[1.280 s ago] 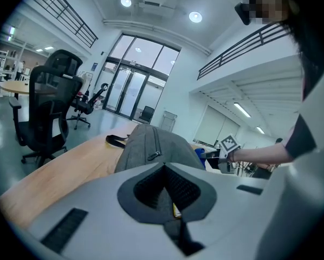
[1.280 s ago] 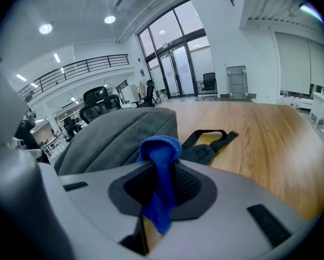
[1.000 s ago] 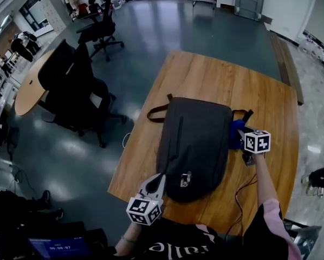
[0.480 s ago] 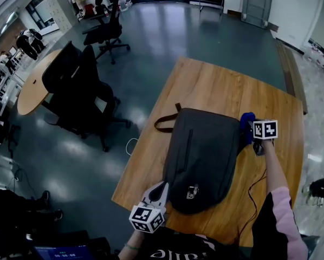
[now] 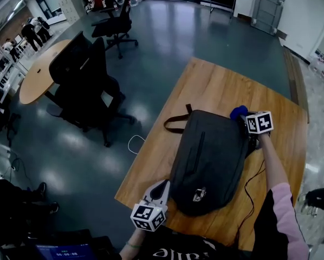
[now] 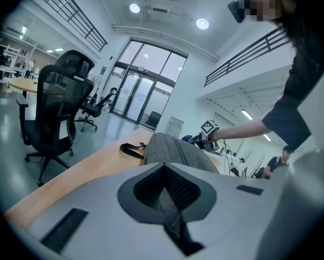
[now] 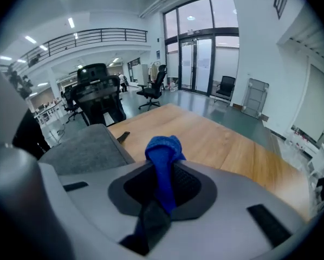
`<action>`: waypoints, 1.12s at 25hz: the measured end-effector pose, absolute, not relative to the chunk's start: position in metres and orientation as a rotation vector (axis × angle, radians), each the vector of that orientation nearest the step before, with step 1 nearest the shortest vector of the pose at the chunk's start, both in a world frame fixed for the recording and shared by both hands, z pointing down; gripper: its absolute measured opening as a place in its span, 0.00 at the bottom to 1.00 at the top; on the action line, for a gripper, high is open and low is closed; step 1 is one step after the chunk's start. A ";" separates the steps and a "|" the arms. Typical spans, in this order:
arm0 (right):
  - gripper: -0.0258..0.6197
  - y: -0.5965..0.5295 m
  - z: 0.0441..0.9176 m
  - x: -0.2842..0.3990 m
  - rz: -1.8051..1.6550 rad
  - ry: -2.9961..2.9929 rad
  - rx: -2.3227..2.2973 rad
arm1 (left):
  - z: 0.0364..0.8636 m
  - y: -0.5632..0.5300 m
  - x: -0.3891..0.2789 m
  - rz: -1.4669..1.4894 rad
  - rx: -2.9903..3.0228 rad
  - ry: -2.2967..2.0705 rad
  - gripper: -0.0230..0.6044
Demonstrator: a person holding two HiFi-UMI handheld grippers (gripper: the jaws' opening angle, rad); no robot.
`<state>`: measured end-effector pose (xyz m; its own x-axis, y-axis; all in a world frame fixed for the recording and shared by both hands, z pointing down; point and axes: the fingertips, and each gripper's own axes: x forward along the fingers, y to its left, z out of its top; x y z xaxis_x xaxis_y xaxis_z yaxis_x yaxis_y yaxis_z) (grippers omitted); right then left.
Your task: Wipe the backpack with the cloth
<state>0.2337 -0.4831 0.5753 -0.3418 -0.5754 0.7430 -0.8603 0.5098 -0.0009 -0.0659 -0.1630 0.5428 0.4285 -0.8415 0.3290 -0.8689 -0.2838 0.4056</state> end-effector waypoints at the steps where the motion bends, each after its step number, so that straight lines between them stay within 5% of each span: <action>1: 0.13 -0.486 0.571 0.220 0.497 -2.057 1.141 | 0.542 -0.163 -0.070 0.066 2.156 -1.439 0.03; 19: 0.13 -0.503 0.554 -0.010 0.298 -2.187 0.751 | 0.544 -0.150 -0.159 -0.008 2.060 -1.569 0.03; 28: 0.13 -0.479 0.542 -0.069 0.335 -2.254 0.692 | 0.537 -0.139 -0.187 -0.045 2.030 -1.615 0.03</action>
